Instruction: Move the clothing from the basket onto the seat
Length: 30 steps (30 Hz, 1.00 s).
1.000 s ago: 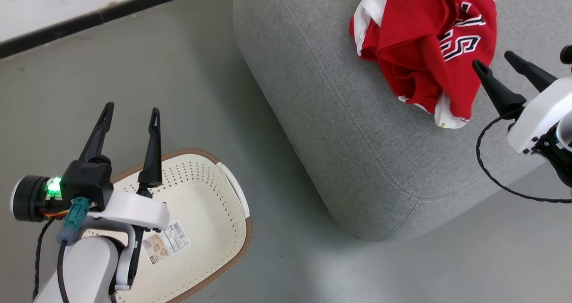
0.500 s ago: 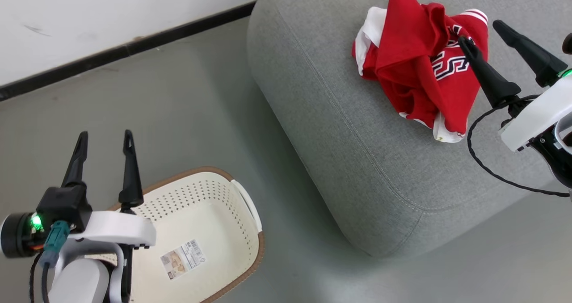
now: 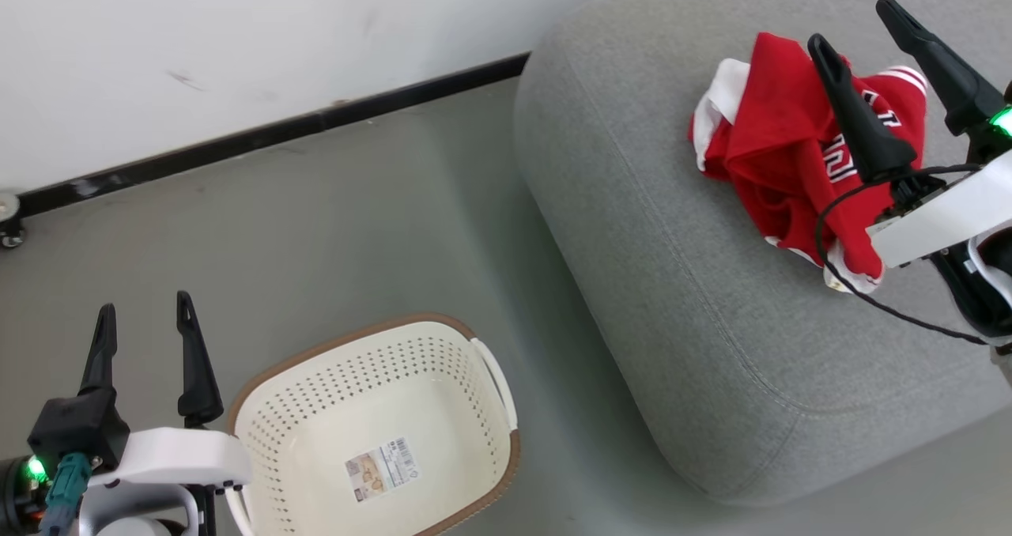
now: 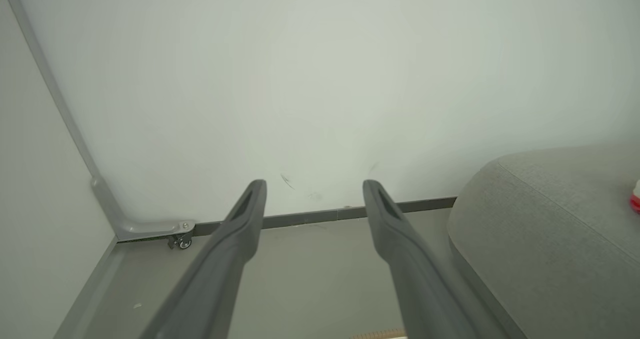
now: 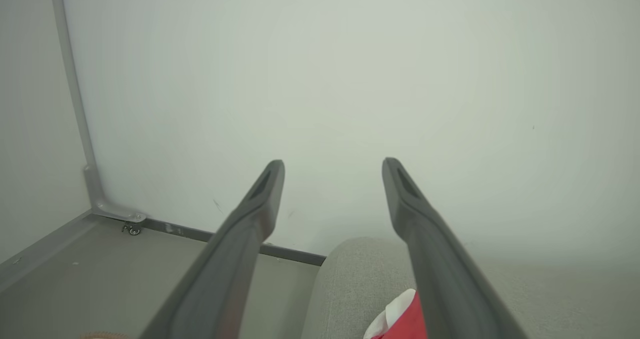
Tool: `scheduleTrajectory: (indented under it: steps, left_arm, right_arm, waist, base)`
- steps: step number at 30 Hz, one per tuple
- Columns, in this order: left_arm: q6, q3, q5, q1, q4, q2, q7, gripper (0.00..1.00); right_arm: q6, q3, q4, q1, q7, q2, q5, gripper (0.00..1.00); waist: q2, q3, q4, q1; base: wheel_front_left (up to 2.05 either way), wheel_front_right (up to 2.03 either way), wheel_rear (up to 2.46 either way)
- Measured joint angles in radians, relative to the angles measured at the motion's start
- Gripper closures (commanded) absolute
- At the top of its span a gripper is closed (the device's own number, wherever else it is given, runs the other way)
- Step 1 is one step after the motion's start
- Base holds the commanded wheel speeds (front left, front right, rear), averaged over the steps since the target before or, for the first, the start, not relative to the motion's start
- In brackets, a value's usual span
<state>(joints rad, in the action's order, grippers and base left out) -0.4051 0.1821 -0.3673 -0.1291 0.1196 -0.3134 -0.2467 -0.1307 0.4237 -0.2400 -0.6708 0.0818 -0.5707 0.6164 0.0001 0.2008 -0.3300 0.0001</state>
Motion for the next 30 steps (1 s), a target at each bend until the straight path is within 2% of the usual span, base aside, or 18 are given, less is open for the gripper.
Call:
scheduleTrajectory:
  steps: [10, 19, 24, 30]
  left_arm:
    - [-0.01, -0.021, -0.003, 0.074, -0.038, 0.028, 0.0, 0.0]
    - [-0.009, -0.021, 0.001, 0.107, -0.061, 0.04, 0.0, 0.0]
    - [-0.002, -0.011, 0.005, 0.127, -0.062, 0.044, 0.0, 0.0]
    - [0.028, 0.018, 0.015, 0.129, -0.054, 0.049, 0.0, 0.0]
  right_arm:
    - [0.0, -0.08, -0.027, 0.103, 0.107, 0.075, -0.073, 0.0]
    - [0.0, -0.148, -0.052, 0.219, 0.123, 0.157, -0.106, 0.0]
    - [0.0, -0.182, -0.058, 0.293, 0.13, 0.211, -0.132, 0.0]
    - [0.0, -0.226, -0.063, 0.366, 0.131, 0.253, -0.193, 0.0]
  waist:
    - [0.0, -0.06, 0.093, 0.0]
    - [0.0, -0.104, 0.158, 0.0]
    - [0.0, -0.129, 0.198, 0.0]
    - [0.0, -0.156, 0.241, 0.0]
  base:
    - [0.0, 0.0, 0.0]
    - [0.0, 0.0, 0.0]
    - [0.0, 0.0, 0.0]
    - [0.0, 0.0, 0.0]
